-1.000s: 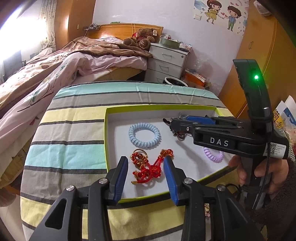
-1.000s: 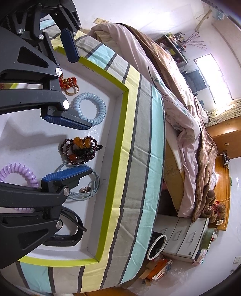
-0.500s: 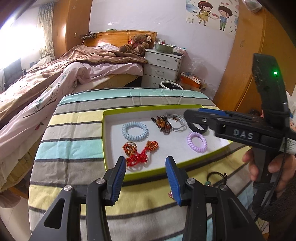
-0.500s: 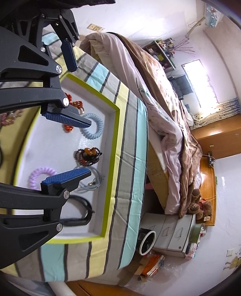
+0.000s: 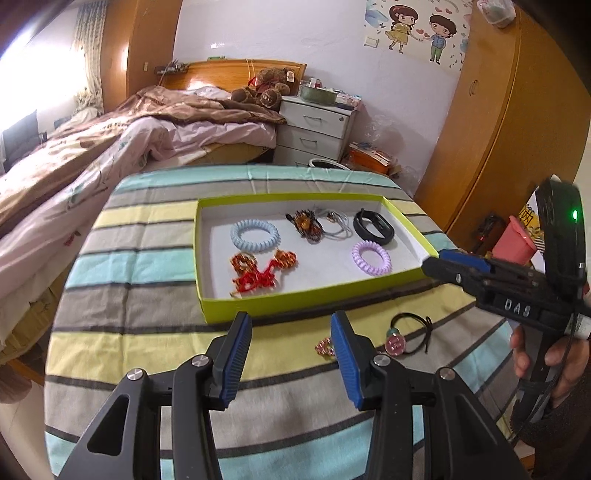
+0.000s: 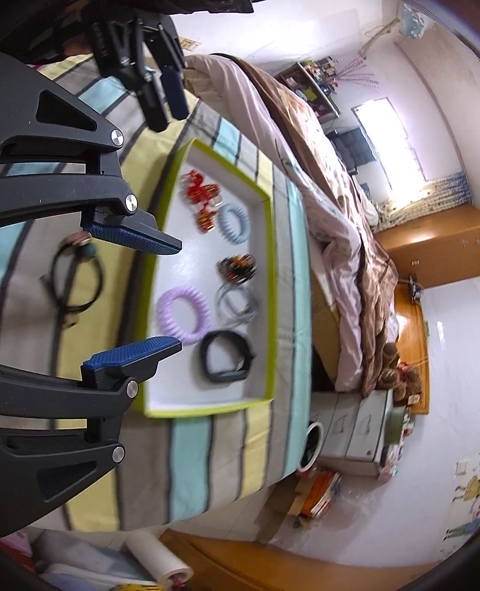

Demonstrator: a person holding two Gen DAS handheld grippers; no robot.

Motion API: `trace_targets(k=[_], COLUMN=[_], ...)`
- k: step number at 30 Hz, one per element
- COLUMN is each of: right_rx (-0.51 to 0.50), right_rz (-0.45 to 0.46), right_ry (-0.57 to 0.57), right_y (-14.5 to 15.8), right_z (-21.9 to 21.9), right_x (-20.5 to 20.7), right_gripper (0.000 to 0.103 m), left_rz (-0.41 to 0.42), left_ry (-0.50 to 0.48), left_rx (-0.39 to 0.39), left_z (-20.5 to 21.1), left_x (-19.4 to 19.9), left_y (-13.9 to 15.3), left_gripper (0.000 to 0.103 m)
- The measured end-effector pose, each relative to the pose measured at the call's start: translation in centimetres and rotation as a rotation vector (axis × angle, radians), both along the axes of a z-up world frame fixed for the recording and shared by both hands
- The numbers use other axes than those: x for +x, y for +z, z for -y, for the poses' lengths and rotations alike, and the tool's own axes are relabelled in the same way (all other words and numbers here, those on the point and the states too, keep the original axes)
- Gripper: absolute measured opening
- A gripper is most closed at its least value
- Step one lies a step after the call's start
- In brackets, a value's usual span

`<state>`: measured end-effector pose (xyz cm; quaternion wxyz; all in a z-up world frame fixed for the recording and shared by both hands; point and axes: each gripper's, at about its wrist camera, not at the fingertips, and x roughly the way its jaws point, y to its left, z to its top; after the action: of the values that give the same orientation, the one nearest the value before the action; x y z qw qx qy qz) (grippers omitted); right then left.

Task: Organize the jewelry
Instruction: 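Move both grippers back and close the right on the black cord hair tie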

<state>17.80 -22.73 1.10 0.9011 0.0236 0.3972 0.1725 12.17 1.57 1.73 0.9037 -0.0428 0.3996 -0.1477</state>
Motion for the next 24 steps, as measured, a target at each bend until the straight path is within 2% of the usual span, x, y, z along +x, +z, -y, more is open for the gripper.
trace_targets(k=[6,12,15,16,18,24], right_rx=[0.003,0.026,0.002,-0.006,-0.014,-0.037], right_rz=[-0.044,-0.060,-0.081,-0.084,-0.091,-0.101], right_ry=[-0.009,0.048,0.070,0.077,0.087,0.087], right_y=[-2.0,-2.5,-3.0,-3.2,-3.6,-4.2], right_z=[0.6,-0.9,-2.0,-2.4,-3.0,-4.0], right_x=[-2.1,-3.4,-3.4,-3.5,-3.6,-3.4], right_gripper=[0.047,0.047,0.047,0.047,0.047,0.047], left_rz=[-0.020,-0.022,-0.026,-0.026,-0.033,-0.052], left_ry=[0.001,0.021,0.030,0.028,0.025,0.017], left_rx=[-0.019,-0.030,-0.041,-0.043,-0.051,-0.080], left_z=[-0.4,-1.3,-1.9,-2.1,-2.4,-3.3], left_x=[-0.7,-1.3,-1.5,-1.5,-1.7,-1.9], left_y=[-1.0,-1.4,-1.6,-1.6,-1.8,-2.3], left_gripper=[0.044,0.044,0.045,0.047,0.059,0.060])
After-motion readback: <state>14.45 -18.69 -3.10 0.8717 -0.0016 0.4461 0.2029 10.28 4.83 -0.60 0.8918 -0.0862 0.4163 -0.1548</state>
